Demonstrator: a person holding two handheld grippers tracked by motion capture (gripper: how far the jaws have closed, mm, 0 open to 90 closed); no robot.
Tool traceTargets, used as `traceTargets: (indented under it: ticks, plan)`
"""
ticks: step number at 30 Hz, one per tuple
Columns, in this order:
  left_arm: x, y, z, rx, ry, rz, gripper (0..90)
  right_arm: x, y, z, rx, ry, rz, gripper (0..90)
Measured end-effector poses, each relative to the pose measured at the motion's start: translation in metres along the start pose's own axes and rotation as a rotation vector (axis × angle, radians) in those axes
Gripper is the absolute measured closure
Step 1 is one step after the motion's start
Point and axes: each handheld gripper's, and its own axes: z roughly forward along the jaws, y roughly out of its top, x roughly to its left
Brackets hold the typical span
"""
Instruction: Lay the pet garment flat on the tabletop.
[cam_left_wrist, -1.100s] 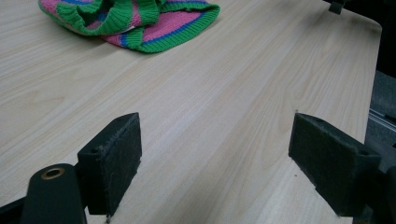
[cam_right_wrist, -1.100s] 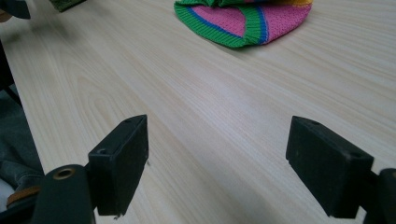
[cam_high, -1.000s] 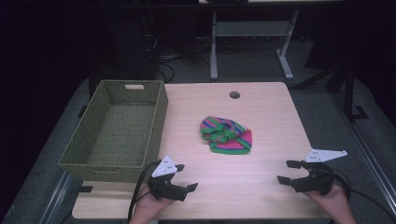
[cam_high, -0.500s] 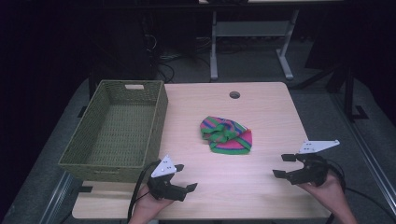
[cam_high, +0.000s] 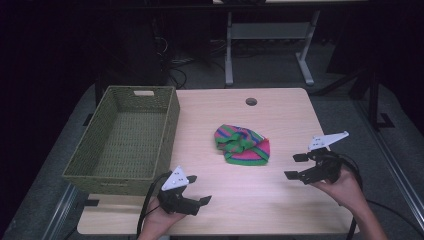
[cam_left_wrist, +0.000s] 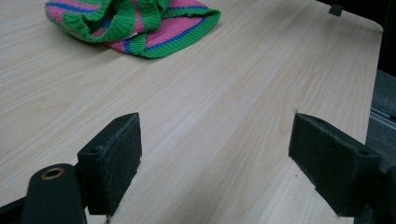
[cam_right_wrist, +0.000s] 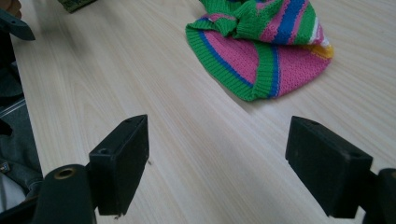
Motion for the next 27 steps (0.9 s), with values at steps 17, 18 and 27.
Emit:
traceTargets:
  ticks: [17, 18, 27]
  plan:
    - [0.000, 0.000, 0.000, 0.006, 0.002, 0.010, 16.8, -0.006, 0.045, 0.016, 0.040, 0.048, -0.039, 20.8]
    - [0.000, 0.000, -0.001, 0.007, 0.003, 0.009, 16.9, -0.007, 0.049, 0.016, 0.043, 0.047, -0.043, 20.7]
    - [0.000, 0.001, -0.001, 0.001, 0.009, 0.013, 16.9, -0.013, 0.074, 0.020, 0.033, 0.064, -0.042, 20.7]
